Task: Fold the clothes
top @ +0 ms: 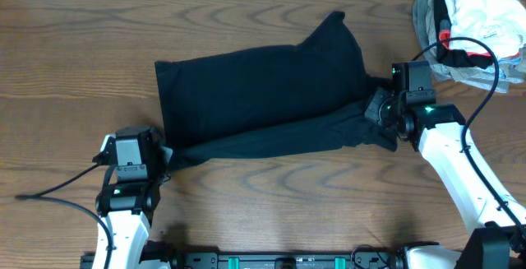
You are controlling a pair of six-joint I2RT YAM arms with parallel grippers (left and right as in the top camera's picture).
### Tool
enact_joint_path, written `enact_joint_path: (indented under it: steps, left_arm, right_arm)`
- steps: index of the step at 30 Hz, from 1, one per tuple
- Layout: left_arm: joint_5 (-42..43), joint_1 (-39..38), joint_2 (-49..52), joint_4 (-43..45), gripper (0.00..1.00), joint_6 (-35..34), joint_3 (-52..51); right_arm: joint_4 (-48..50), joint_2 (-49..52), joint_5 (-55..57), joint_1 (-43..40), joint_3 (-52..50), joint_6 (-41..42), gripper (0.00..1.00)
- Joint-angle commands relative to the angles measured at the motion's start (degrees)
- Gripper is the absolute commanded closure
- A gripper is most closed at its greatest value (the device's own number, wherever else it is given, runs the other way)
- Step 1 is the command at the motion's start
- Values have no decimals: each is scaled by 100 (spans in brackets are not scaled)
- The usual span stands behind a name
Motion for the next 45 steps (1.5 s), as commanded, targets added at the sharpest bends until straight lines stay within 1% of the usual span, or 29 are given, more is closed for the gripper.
enact_joint_path:
  steps: [1,11,16,19,22,26,33,35,36,37,38,39,40,41,42,45]
  left_arm:
    - [-299,4,245,173,94,42,127]
    - [-295,4,1351,1436,94,42,127]
    - [-291,4,1681,1956,94,42,127]
    - [-293,4,1703,2052,94,44,127]
    - [-295,4,1703,2232,94,232,127]
    - [-295,4,1703,2380,94,275,127]
    - [-297,4,1703,2385,94,457,127]
    - [-317,4,1703,2387,92,468,127]
    - [-319,4,1703,2387,85,466,127]
    - [-319,4,1703,2387,70,468,127]
    - [-326,4,1703,2387,51,468,127]
    - [-339,4,1705,2387,32,479,127]
    - [-339,4,1705,2389,16,531,127]
    - [-337,4,1703,2402,4,623,127]
    - [-337,4,1703,2413,2,754,127]
    - [-334,4,1700,2430,2,1130,129]
  right_arm:
    - [177,46,101,-92,116,-225,99]
    - [345,57,192,-92,116,-264,99]
    - [345,57,297,-92,116,-267,99]
    - [348,61,302,-92,114,-267,99]
    - [372,116,350,-87,114,-267,99]
    - [557,369,363,-87,114,-267,99]
    - [831,787,319,-87,114,-264,99]
    - [883,826,319,-85,114,-264,99]
    - [909,839,319,-83,114,-264,98]
    - [944,839,321,-87,114,-264,92]
    - [981,839,334,-87,114,-267,81]
    - [1019,839,339,-87,114,-271,63]
    - [1060,839,337,-87,114,-295,52]
    - [1104,837,323,-87,116,-330,41]
    - [1121,837,304,-87,122,-328,36]
    - [1104,837,249,-87,205,-481,25]
